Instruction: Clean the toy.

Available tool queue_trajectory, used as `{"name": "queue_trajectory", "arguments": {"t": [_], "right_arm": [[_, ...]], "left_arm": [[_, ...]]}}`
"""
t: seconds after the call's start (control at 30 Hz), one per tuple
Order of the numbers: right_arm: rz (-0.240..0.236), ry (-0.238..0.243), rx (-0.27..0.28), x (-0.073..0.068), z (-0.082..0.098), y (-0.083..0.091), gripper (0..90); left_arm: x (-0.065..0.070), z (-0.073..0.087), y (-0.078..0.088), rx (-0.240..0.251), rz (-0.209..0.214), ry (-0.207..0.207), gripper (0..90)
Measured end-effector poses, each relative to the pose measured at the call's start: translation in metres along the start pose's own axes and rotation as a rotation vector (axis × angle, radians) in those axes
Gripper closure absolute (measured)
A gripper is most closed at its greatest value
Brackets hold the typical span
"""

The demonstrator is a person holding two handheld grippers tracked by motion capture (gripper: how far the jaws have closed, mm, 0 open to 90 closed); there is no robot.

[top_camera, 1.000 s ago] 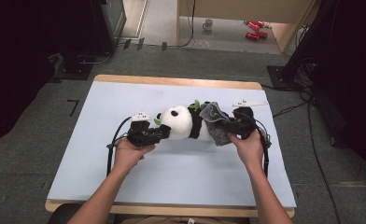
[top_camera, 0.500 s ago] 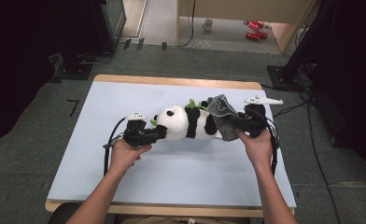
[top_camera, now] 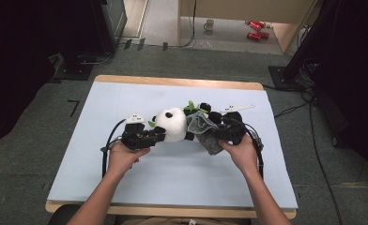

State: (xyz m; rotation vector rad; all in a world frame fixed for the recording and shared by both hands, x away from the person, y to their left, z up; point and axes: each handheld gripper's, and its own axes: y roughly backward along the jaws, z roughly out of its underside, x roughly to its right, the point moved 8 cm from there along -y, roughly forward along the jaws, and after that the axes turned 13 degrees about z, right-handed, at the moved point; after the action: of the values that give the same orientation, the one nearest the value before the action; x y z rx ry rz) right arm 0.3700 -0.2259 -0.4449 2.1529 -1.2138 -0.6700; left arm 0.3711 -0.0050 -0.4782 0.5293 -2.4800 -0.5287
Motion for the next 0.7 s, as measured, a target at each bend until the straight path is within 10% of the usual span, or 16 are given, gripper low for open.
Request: {"name": "queue_trajectory", "arguments": {"t": [0.17, 0.7], "right_arm": [[0.024, -0.05, 0.049, 0.012, -0.008, -0.001, 78.8], [0.015, -0.074, 0.102, 0.024, -0.024, -0.011, 78.1]], "left_arm": [[0.0, -0.004, 0.006, 0.036, -0.032, -0.176, 39.5], [-0.021, -0.017, -0.006, 0.03, 0.039, -0.153, 20.3]]}}
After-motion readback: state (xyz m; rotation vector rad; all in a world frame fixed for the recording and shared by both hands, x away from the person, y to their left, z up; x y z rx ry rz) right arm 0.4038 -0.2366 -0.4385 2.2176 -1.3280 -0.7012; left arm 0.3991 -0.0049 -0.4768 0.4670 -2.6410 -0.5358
